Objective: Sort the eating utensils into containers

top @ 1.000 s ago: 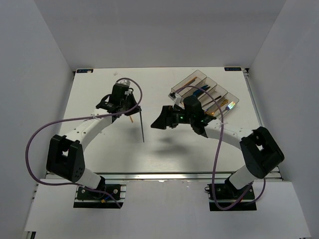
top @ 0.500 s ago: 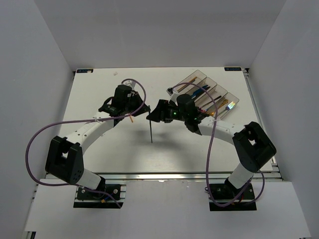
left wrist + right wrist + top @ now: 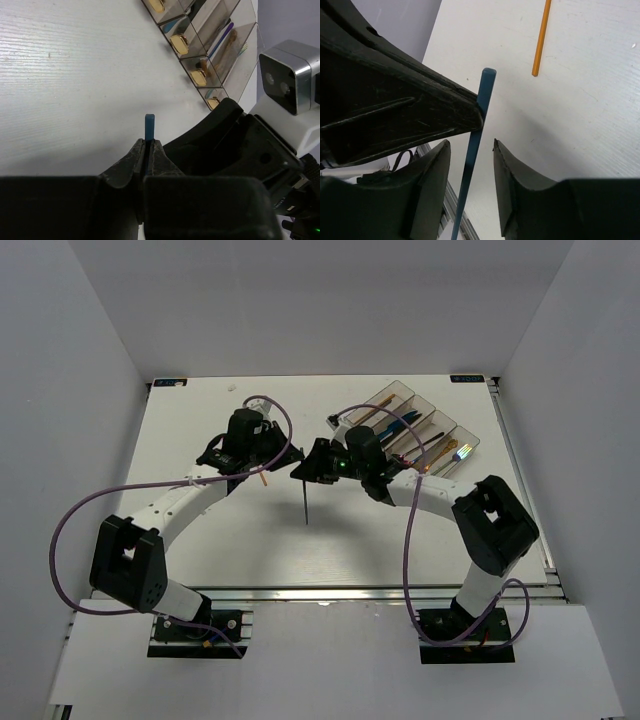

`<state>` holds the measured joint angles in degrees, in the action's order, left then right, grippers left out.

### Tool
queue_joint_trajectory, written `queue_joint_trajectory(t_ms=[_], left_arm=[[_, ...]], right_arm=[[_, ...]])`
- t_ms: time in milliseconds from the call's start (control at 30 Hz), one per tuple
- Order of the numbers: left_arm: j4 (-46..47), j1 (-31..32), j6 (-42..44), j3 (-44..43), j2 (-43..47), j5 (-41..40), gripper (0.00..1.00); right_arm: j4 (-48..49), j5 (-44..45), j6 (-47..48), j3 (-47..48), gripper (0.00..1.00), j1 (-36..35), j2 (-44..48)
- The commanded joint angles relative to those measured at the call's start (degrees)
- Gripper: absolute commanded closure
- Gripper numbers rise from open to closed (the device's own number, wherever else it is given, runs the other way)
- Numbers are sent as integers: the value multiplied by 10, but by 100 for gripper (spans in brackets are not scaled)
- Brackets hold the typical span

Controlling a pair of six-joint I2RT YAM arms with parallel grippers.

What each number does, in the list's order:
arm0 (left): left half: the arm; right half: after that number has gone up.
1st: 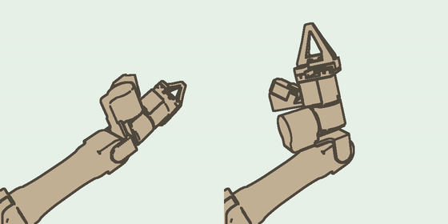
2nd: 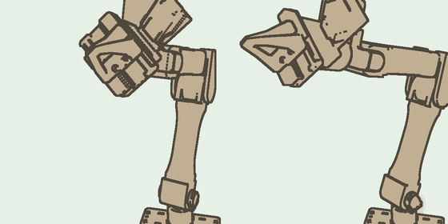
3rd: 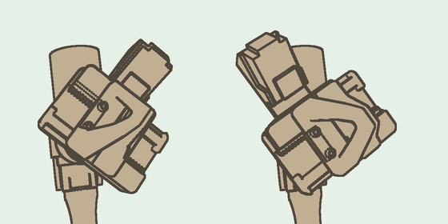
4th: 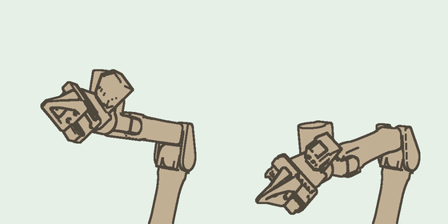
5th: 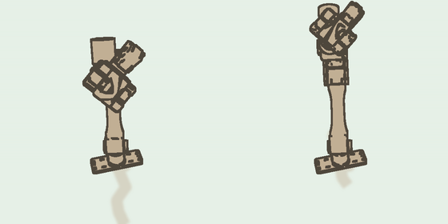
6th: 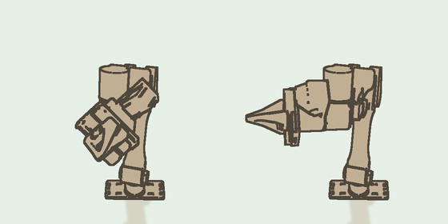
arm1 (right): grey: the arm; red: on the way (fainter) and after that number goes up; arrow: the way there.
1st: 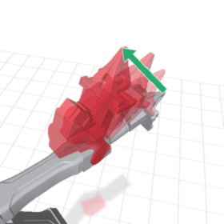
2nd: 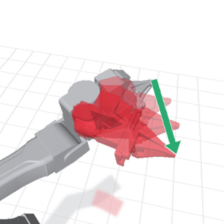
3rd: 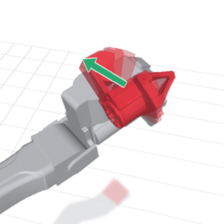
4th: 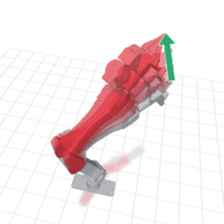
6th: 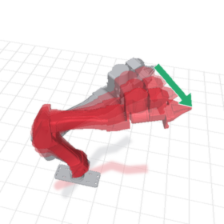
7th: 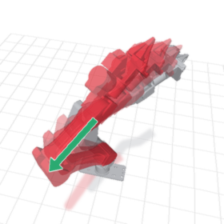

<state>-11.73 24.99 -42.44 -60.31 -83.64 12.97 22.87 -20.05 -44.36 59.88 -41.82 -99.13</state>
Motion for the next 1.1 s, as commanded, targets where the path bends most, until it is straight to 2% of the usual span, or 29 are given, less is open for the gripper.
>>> queue_joint_trajectory(t_ms=[0, 67, 100, 133, 233, 267, 300, 367, 400, 533, 633, 767, 967, 1067], left_arm=[[4, 3, 1, -9, 32, 8, 100], [0, 3, 2, -9, 32, 4, 100], [-7, 3, 4, -11, 31, 2, 100], [-10, 3, 9, -15, 30, -1, 80], [-37, 3, 20, -29, 35, -25, 37], [-50, 3, 24, -37, 40, -55, 10], [-85, 3, 31, -46, 44, -75, 2], [-124, 3, 52, -81, 58, -122, 2], [-164, 3, 60, -93, 62, -187, 2], [-229, 3, 104, -115, 94, -304, 2], [-254, 3, 140, -96, 121, -349, 2], [-236, 2, 165, 4, 188, -430, 2], [-218, 2, 182, 75, 217, -447, 2], [-222, 2, 181, 72, 205, -441, 2]], right_arm=[[13, 2, 1, 29, 60, -5, 2], [14, 1, 1, 31, 74, -5, 0], [15, -2, 2, 32, 87, -5, -2], [13, -2, 2, 34, 100, -5, -2], [8, 10, 1, 36, 100, -1, -3], [2, 17, 1, 37, 100, 5, -4], [-9, 29, 0, 38, 100, 11, -4], [-20, 41, -19, 38, 100, 41, -5], [-24, 54, -28, 38, 100, 54, -7], [-72, 113, -49, 72, 100, 127, -25], [-128, 149, -59, 148, 100, 190, -71], [-214, 157, -80, 288, 100, 264, -176], [-284, 167, -81, 484, 100, 302, -305], [-276, 190, -77, 516, 100, 308, -332]])
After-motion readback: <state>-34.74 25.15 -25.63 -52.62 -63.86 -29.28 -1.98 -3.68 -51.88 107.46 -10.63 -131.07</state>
